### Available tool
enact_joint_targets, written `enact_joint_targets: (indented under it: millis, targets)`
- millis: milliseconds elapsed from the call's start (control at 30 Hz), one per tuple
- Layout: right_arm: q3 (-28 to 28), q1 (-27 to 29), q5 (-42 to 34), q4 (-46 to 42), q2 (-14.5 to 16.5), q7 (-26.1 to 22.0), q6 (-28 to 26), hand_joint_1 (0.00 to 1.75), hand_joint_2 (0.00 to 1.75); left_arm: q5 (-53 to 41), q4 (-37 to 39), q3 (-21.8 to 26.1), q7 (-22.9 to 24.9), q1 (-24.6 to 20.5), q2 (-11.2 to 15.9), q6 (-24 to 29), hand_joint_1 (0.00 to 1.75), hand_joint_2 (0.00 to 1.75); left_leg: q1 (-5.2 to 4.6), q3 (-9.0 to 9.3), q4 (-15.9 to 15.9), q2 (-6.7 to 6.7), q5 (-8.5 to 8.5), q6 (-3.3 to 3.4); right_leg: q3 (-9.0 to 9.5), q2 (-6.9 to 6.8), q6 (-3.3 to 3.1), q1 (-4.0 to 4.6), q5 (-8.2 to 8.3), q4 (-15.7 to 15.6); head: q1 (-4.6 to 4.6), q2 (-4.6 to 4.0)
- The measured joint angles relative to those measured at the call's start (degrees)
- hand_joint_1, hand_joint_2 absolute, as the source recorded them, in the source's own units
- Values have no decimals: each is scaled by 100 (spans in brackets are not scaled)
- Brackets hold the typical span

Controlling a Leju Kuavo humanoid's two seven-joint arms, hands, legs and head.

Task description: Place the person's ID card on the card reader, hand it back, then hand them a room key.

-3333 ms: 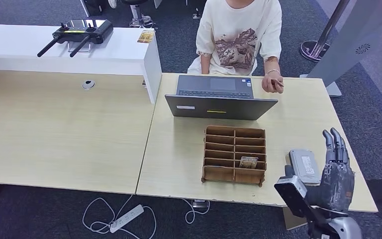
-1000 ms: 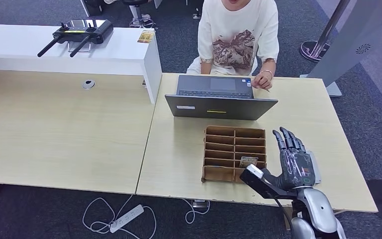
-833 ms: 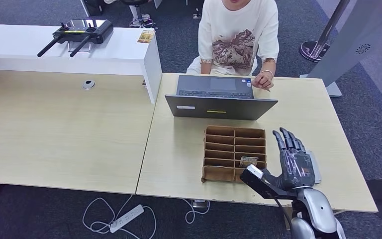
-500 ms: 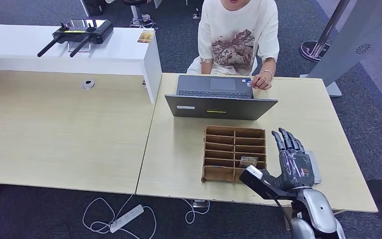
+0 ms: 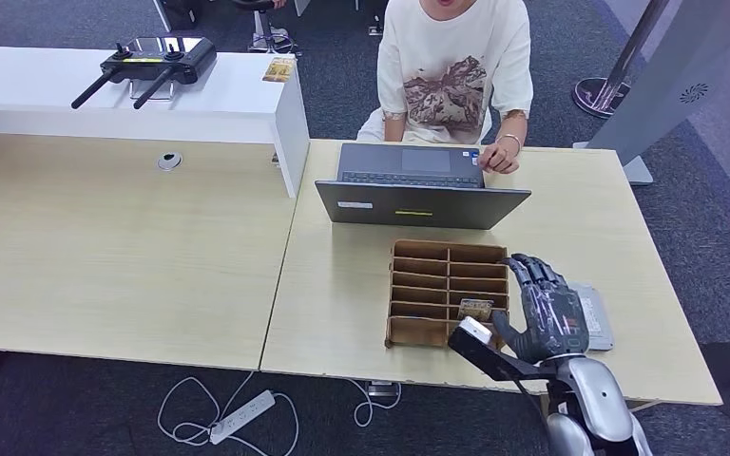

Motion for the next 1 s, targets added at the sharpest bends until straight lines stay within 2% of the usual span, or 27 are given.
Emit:
enact_joint_targets:
  millis: [67, 100, 433, 600, 733, 1000]
  targets:
    - [32, -41, 50, 40, 39, 40, -39, 99, 175, 6, 0, 0, -14, -1, -3, -2, 0, 0, 0, 0, 0, 0, 0, 0, 0, 0, 0, 0, 0, 0, 1, 0]
    - [46, -64, 72, 58, 58, 62, -48, 107, 175, 8, 0, -1, -17, -1, -5, -2, 0, 0, 0, 0, 0, 0, 0, 0, 0, 0, 0, 0, 0, 0, 0, 0]
    - [143, -310, 13, 277, 151, 16, -68, 30, 175, 41, 0, -9, -31, -1, -11, -1, 0, 0, 0, 0, 0, 0, 1, 0, 1, 0, 0, 0, 0, 1, 1, 0]
    - [217, -434, 10, 426, 218, 14, -68, 31, 175, 57, 0, -13, -43, -2, -11, -10, 0, 0, 0, 1, 0, 0, 1, 0, 1, 0, 0, 0, 0, 1, 1, 0]
    - [284, -509, 23, 519, 273, 20, -68, 42, 175, 68, 0, -17, -62, -2, -11, -19, 0, 0, 0, 1, 0, -1, 1, 0, 0, -1, -1, 0, 1, 2, 0, 0]
    - [346, -538, 31, 647, 304, 29, -66, 53, 175, 51, 0, -85, -62, -14, -11, -50, 0, 0, 0, 1, 0, -1, 1, 0, 1, -1, -1, 0, 0, 2, 1, 0]
